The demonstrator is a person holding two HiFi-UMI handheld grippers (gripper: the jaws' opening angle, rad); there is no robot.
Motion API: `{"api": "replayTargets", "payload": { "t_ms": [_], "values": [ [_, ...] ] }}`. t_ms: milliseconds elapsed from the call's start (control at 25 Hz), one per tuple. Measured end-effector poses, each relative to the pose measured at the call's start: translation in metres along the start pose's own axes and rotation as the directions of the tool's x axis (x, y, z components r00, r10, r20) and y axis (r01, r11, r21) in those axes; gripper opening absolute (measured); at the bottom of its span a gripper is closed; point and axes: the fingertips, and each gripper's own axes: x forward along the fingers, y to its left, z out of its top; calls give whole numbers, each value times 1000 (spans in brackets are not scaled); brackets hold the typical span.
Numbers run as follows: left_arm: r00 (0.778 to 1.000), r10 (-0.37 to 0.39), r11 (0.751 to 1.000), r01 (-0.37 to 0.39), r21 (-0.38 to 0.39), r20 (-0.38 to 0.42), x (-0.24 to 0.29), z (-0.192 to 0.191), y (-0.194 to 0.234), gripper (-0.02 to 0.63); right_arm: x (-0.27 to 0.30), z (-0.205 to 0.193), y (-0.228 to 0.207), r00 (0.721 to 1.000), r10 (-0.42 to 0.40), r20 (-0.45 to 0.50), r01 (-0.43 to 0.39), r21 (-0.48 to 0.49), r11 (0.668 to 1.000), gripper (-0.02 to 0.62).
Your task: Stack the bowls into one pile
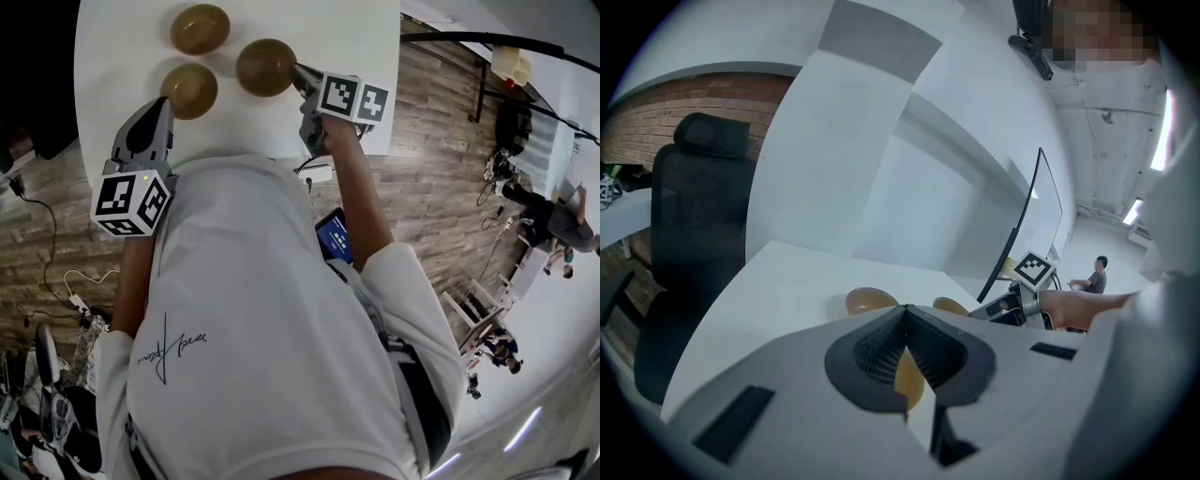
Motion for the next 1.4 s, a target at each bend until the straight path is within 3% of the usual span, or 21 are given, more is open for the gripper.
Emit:
{"api": "replayTargets", "payload": {
  "t_ms": [1400],
  "values": [
    [998,63,995,-62,-77,15,-21,-9,20,8,43,37,85,989,149,-5,-149,-67,987,17]
  ]
}}
